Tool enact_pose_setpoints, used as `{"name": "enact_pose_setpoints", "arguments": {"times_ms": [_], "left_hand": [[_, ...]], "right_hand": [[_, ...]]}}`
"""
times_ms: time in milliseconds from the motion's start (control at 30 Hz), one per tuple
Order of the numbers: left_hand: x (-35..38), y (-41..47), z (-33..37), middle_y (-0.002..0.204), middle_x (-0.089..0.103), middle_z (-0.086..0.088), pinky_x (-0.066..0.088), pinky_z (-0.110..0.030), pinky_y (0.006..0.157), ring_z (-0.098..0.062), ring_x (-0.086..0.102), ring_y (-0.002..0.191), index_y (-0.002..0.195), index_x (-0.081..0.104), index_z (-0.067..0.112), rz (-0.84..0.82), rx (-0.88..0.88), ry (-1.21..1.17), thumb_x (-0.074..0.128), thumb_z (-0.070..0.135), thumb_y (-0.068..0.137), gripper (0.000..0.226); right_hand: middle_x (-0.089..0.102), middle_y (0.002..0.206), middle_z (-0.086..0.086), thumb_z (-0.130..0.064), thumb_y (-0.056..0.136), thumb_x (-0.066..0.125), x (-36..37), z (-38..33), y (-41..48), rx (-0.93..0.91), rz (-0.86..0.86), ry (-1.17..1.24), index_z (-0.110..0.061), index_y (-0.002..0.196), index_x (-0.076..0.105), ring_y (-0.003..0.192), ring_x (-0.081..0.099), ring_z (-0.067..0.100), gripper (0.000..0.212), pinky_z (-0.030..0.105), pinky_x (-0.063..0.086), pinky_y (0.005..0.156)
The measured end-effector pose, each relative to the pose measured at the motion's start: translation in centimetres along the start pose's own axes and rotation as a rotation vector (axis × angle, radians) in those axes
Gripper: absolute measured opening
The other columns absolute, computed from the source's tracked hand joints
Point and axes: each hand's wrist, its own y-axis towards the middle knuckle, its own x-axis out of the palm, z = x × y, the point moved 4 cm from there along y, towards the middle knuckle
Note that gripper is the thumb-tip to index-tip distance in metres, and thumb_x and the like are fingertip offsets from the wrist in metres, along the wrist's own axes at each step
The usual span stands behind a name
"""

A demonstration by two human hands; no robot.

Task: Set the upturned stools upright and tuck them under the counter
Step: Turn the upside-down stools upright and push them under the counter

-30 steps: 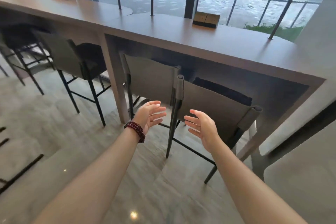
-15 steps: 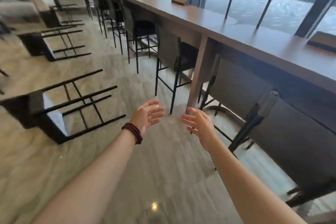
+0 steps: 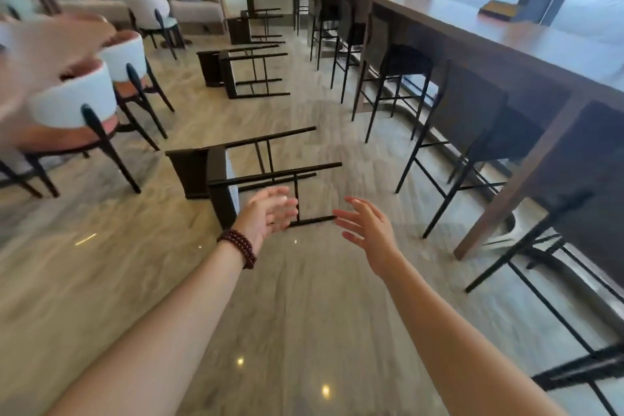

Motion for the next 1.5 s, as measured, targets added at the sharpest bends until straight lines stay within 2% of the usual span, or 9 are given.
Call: {"name": "enact_pose_setpoints", "arguments": {"times_ms": [200, 400, 533, 700, 833, 1167, 1367, 1500], "left_hand": [[-10.1, 3.0, 2.4, 0.106, 0.07, -0.012, 0.053, -0.034, 0.078, -0.026, 0.067, 0.097, 0.107, 0.062, 0.018, 0.093, 0.01, 0.001, 0.053, 0.012, 0.091, 0.019], [-18.4, 7.6, 4.5, 0.102, 0.071, -0.01, 0.052, -0.038, 0.087, -0.022, 0.068, 0.092, 0.112, 0.06, 0.016, 0.202, 0.021, -0.029, 0.051, 0.012, 0.092, 0.023], [-23.4, 11.7, 5.2, 0.104, 0.071, -0.009, 0.052, -0.04, 0.09, -0.024, 0.068, 0.096, 0.11, 0.062, 0.019, 0.252, 0.023, -0.006, 0.052, 0.011, 0.091, 0.022], [-28.9, 17.4, 7.2, 0.105, 0.071, -0.009, 0.052, -0.043, 0.092, -0.026, 0.068, 0.097, 0.107, 0.063, 0.02, 0.323, 0.01, 0.007, 0.054, 0.01, 0.09, 0.022], [-32.3, 21.1, 9.0, 0.108, 0.071, -0.01, 0.052, -0.04, 0.089, -0.027, 0.068, 0.099, 0.109, 0.063, 0.018, 0.346, 0.0, -0.004, 0.057, 0.009, 0.088, 0.024], [-42.7, 30.4, 12.7, 0.108, 0.071, -0.009, 0.05, -0.045, 0.096, -0.027, 0.068, 0.101, 0.113, 0.062, 0.017, 0.368, -0.005, -0.019, 0.059, 0.009, 0.087, 0.027], [-52.1, 37.5, 15.0, 0.106, 0.071, -0.008, 0.051, -0.042, 0.095, -0.026, 0.067, 0.102, 0.105, 0.064, 0.019, 0.312, -0.031, 0.039, 0.056, 0.007, 0.089, 0.021], [-58.5, 42.3, 17.6, 0.108, 0.071, -0.007, 0.051, -0.041, 0.095, -0.025, 0.067, 0.102, 0.109, 0.064, 0.017, 0.23, -0.063, 0.118, 0.057, 0.009, 0.09, 0.022]], "right_hand": [[0.075, 0.101, 0.005, -0.033, 0.096, 0.053, 10.8, 1.6, 4.4, 0.032, -0.099, -0.014, -0.02, 0.119, 0.063, 0.098, 0.07, 0.019, 0.029, 0.035, 0.053, 0.085], [0.075, 0.102, 0.003, -0.035, 0.096, 0.052, 20.0, 2.0, 10.0, 0.047, -0.221, -0.061, -0.021, 0.12, 0.062, 0.099, 0.069, 0.018, 0.029, 0.031, 0.053, 0.082], [0.074, 0.102, 0.005, -0.035, 0.095, 0.054, 25.2, 2.1, 15.3, 0.075, -0.277, -0.066, -0.021, 0.119, 0.063, 0.099, 0.069, 0.019, 0.029, 0.035, 0.053, 0.086], [0.075, 0.102, 0.003, -0.038, 0.095, 0.055, 31.5, 2.2, 22.5, 0.117, -0.344, -0.086, -0.022, 0.12, 0.063, 0.101, 0.069, 0.018, 0.031, 0.034, 0.053, 0.086], [0.075, 0.103, 0.002, -0.039, 0.094, 0.055, 36.2, 1.7, 27.0, 0.133, -0.378, -0.116, -0.022, 0.121, 0.062, 0.1, 0.069, 0.017, 0.033, 0.036, 0.052, 0.091], [0.074, 0.103, 0.005, -0.034, 0.096, 0.052, 48.5, 2.5, 35.3, 0.158, -0.365, -0.113, -0.023, 0.115, 0.064, 0.104, 0.067, 0.021, 0.025, 0.041, 0.049, 0.098], [0.074, 0.103, 0.006, -0.036, 0.094, 0.054, 57.8, 4.6, 40.5, 0.167, -0.29, -0.068, -0.023, 0.115, 0.064, 0.101, 0.069, 0.02, 0.027, 0.042, 0.049, 0.098], [0.075, 0.103, 0.004, -0.036, 0.095, 0.052, 64.3, 5.5, 43.6, 0.156, -0.212, -0.037, -0.026, 0.112, 0.064, 0.1, 0.069, 0.018, 0.022, 0.042, 0.049, 0.098]]}}
